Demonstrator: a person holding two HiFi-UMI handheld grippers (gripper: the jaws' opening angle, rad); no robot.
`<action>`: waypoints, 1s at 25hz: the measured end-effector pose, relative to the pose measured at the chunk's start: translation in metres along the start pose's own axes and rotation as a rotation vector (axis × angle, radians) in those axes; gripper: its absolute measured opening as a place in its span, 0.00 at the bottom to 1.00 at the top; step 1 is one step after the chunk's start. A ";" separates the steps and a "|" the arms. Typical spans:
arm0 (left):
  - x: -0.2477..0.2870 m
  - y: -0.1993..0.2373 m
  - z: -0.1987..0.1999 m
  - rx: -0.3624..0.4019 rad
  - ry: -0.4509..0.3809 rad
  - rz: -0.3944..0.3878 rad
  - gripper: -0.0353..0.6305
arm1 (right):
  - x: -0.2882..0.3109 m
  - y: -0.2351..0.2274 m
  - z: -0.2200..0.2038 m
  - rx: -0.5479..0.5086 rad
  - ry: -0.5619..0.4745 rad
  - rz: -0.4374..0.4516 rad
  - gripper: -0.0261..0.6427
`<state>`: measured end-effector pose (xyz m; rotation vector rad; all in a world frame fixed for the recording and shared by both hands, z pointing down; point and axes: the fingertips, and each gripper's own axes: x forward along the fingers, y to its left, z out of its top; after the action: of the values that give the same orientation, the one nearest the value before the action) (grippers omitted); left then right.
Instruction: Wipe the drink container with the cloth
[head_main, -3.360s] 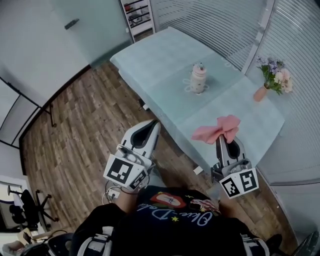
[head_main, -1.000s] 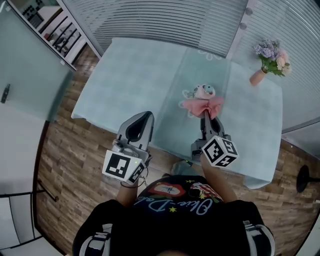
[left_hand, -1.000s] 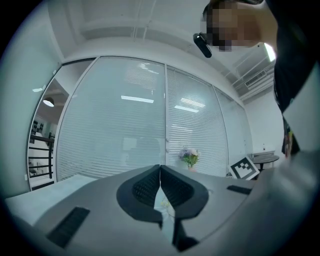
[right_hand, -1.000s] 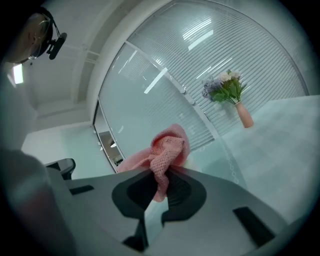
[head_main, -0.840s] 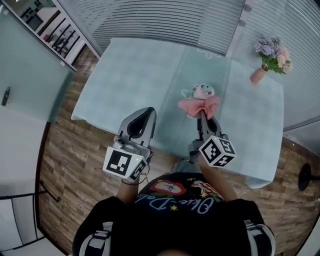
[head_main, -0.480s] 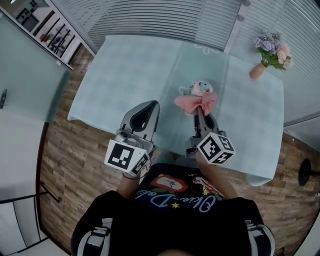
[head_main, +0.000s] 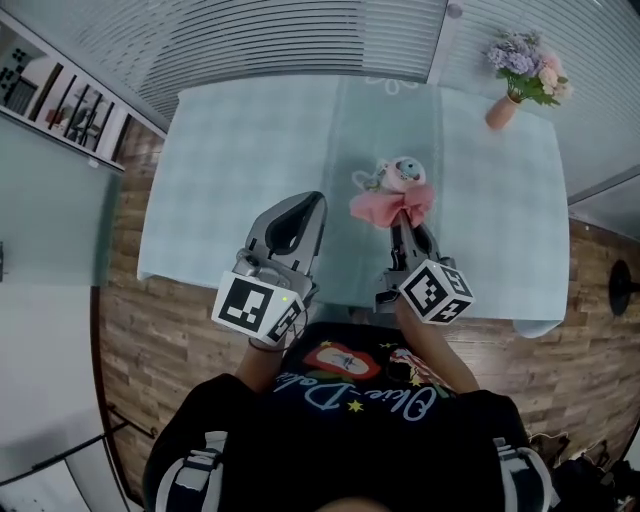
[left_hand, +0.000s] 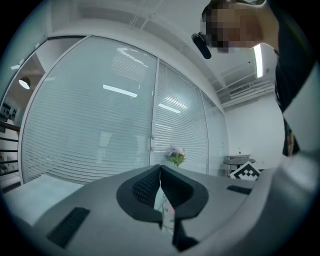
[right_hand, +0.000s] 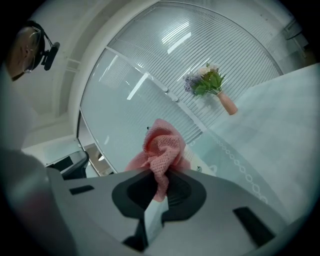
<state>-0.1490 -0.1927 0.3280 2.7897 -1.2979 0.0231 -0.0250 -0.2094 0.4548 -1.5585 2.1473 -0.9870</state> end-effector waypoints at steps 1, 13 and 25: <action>0.001 0.003 -0.001 -0.004 0.005 -0.016 0.06 | 0.001 -0.001 -0.001 0.006 -0.010 -0.016 0.06; 0.012 0.023 -0.008 -0.032 0.019 -0.117 0.06 | 0.007 -0.013 -0.017 0.016 -0.033 -0.127 0.06; 0.010 0.038 -0.013 -0.054 0.028 -0.136 0.06 | 0.013 -0.033 -0.037 0.043 -0.009 -0.220 0.06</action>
<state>-0.1720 -0.2238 0.3435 2.8144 -1.0830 0.0200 -0.0287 -0.2141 0.5056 -1.8037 1.9654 -1.0830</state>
